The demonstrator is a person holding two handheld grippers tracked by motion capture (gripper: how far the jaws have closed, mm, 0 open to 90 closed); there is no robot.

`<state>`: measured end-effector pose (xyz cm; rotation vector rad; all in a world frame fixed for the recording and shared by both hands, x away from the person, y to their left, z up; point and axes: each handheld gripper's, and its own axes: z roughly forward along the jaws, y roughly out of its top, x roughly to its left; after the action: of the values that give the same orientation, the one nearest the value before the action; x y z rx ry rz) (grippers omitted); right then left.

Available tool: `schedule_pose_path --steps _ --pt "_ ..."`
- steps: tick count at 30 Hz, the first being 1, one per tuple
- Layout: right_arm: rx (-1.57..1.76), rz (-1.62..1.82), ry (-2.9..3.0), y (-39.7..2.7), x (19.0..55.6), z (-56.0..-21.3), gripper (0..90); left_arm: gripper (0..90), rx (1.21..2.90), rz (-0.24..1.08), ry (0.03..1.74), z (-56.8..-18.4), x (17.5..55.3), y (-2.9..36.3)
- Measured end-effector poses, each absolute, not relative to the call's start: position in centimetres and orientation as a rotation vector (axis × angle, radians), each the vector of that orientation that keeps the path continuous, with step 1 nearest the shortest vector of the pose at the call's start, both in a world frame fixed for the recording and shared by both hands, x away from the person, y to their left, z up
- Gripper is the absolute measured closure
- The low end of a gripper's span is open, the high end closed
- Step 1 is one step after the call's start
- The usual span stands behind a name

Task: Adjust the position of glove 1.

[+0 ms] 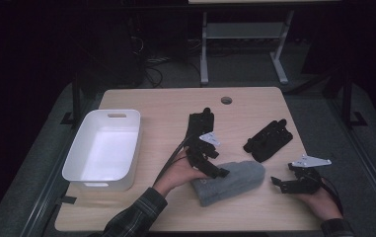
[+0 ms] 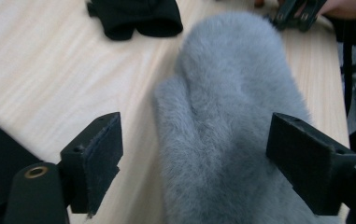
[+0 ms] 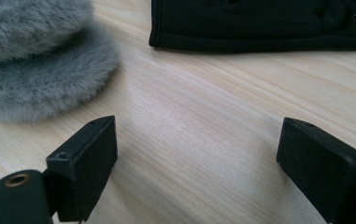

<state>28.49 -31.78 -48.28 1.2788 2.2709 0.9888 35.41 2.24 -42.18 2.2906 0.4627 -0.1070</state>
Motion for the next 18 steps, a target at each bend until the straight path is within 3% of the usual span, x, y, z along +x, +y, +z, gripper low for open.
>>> schedule_pose_path --steps 18 --pt "1.278 0.988 2.271 -31.8 28.5 -48.3 12.3 12.3 2.429 -0.079 0.386 -44.3 34.4 0.3"
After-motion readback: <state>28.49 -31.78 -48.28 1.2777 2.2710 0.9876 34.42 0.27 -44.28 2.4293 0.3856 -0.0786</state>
